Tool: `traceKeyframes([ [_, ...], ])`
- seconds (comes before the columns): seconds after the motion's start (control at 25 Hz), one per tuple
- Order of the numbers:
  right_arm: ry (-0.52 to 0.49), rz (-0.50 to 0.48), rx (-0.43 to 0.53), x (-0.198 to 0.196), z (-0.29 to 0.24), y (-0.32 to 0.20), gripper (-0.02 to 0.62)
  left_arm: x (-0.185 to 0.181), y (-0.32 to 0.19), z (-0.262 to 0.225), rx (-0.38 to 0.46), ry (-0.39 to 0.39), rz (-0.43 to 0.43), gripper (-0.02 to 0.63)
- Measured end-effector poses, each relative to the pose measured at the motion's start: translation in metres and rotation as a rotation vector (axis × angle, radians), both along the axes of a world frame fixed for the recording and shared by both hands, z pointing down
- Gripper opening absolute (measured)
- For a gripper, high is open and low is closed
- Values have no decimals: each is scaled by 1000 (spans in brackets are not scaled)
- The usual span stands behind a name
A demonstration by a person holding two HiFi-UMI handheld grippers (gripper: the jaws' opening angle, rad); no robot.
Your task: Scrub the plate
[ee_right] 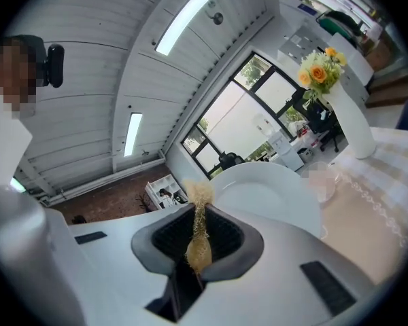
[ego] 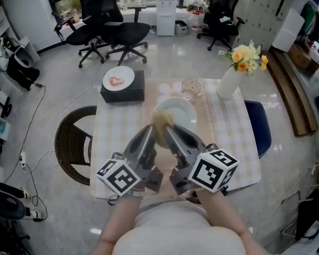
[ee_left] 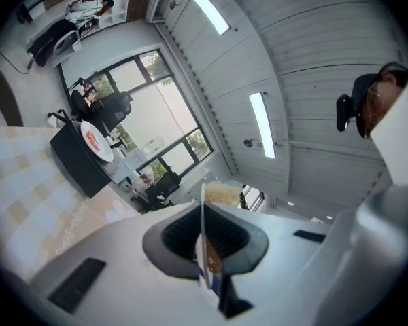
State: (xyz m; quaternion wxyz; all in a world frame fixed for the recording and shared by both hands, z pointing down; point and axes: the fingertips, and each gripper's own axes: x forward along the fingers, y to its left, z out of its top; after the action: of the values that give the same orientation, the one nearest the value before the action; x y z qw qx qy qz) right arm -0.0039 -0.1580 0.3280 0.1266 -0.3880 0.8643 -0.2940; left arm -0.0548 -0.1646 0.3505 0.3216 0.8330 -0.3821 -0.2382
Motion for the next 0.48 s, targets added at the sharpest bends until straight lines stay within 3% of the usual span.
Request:
traceKeyframes([
  [0.48,270,149,80,15,7,-6,48,1,0,-1,2,-14,-6,20],
])
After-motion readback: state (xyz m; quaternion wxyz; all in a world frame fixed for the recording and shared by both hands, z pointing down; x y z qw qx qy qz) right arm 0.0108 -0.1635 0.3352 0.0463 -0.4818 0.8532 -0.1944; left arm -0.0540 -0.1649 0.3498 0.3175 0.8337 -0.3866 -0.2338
